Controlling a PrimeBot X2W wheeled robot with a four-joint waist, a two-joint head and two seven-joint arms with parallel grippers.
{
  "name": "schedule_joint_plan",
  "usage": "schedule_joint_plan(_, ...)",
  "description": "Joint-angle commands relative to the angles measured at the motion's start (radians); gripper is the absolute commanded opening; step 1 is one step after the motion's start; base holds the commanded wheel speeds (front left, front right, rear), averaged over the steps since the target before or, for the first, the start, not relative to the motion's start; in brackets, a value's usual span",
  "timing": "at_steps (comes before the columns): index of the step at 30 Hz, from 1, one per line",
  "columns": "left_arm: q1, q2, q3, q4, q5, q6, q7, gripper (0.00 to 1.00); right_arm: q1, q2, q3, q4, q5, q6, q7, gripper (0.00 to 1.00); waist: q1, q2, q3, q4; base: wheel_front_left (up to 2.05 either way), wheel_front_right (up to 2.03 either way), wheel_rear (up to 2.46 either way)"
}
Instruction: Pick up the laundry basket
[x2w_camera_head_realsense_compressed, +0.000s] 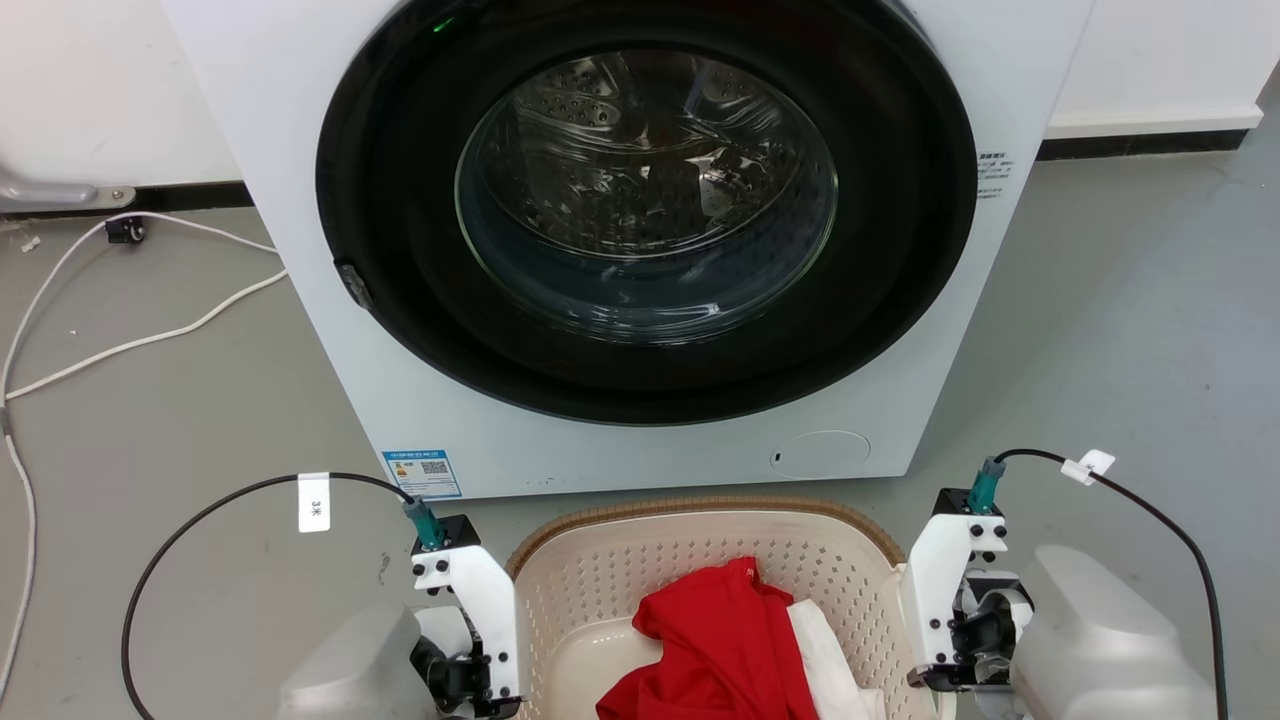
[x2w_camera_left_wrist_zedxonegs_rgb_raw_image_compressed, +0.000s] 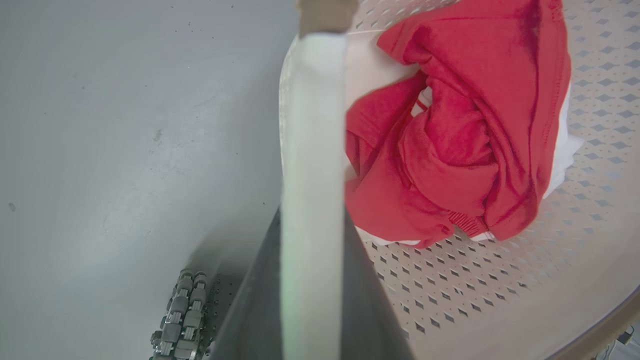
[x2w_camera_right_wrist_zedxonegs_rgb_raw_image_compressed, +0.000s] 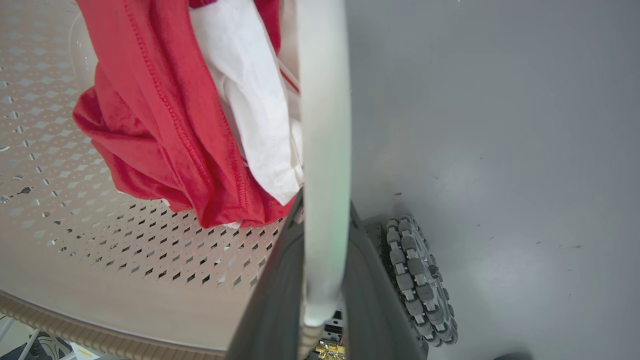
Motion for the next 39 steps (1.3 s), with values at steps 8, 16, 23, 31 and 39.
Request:
schedule_joint_plan(8,-0.005,-0.024,-0.008,-0.015,-0.019,-0.013,-0.009,0.0,0.01,0.027,-0.021,-0.005,-0.013,0.003,0.003,0.0,0.0,0.0,0.001,0.0,0.0,0.0,0.0)
schedule_joint_plan(16,-0.006,-0.025,-0.018,-0.016,-0.029,-0.013,-0.01,0.0,0.012,0.03,-0.037,-0.005,-0.025,0.003,0.004,0.0,0.0,0.0,0.004,-0.001,0.0,0.0,0.0)
schedule_joint_plan(23,-0.004,-0.028,-0.026,-0.016,-0.037,-0.013,-0.013,0.0,0.011,0.033,-0.048,-0.005,-0.037,0.003,0.007,0.0,0.0,0.0,0.004,0.0,0.0,0.0,0.0)
schedule_joint_plan(31,-0.008,-0.025,-0.036,-0.015,-0.045,-0.013,-0.016,0.0,0.011,0.036,-0.064,-0.005,-0.048,0.003,0.006,0.0,0.0,0.0,0.004,0.0,0.0,0.0,0.0)
schedule_joint_plan(39,-0.01,-0.027,-0.044,-0.016,-0.053,-0.013,-0.017,0.0,0.012,0.039,-0.077,-0.005,-0.058,0.003,0.001,0.0,0.0,0.0,0.004,0.003,0.0,0.0,0.0)
